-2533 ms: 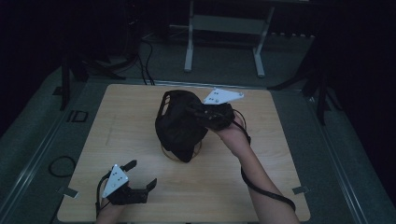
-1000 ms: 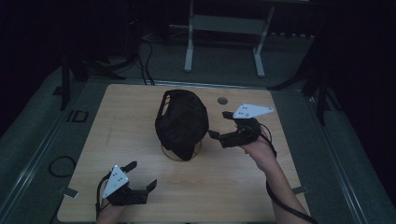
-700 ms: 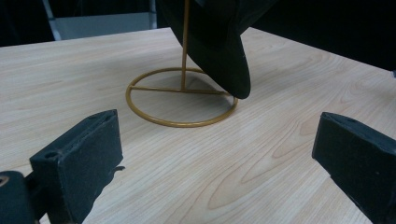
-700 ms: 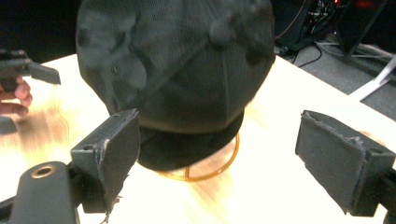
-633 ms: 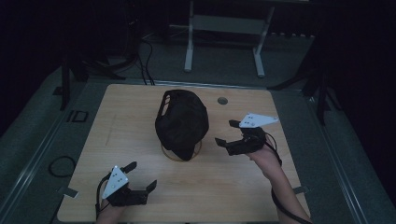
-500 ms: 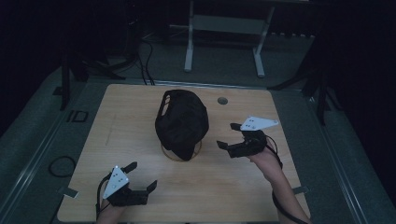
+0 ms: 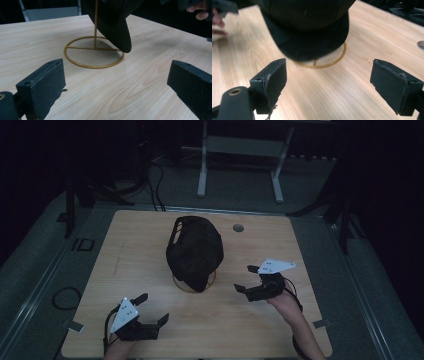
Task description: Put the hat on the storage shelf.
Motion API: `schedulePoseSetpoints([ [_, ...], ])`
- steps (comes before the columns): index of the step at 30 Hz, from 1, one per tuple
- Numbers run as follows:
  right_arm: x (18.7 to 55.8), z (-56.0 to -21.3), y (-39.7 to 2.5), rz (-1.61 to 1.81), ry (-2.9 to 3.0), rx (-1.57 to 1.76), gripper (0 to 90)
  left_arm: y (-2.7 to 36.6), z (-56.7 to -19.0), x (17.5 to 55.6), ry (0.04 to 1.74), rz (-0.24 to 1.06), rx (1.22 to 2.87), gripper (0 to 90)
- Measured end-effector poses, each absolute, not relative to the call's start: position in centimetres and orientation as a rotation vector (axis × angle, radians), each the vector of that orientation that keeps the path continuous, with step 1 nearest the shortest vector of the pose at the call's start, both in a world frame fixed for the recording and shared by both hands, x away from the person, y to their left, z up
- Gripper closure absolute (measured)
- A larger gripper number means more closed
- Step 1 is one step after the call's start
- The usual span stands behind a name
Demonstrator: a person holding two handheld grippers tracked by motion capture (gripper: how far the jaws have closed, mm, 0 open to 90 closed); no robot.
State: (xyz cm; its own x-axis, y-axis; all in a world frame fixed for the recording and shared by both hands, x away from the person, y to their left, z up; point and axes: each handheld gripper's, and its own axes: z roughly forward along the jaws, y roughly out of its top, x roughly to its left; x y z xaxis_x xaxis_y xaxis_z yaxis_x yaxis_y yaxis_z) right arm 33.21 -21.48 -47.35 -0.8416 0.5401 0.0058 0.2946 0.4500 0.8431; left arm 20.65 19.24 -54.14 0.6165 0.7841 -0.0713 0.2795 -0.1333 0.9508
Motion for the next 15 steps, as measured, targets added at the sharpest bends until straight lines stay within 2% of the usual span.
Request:
schedulePoseSetpoints([
  [15, 32.0, -51.0, -22.8, 1.383, 2.463, 0.773, 13.7, 19.3, -54.2, 20.7, 0.891, 0.554, 1.702, 2.2],
])
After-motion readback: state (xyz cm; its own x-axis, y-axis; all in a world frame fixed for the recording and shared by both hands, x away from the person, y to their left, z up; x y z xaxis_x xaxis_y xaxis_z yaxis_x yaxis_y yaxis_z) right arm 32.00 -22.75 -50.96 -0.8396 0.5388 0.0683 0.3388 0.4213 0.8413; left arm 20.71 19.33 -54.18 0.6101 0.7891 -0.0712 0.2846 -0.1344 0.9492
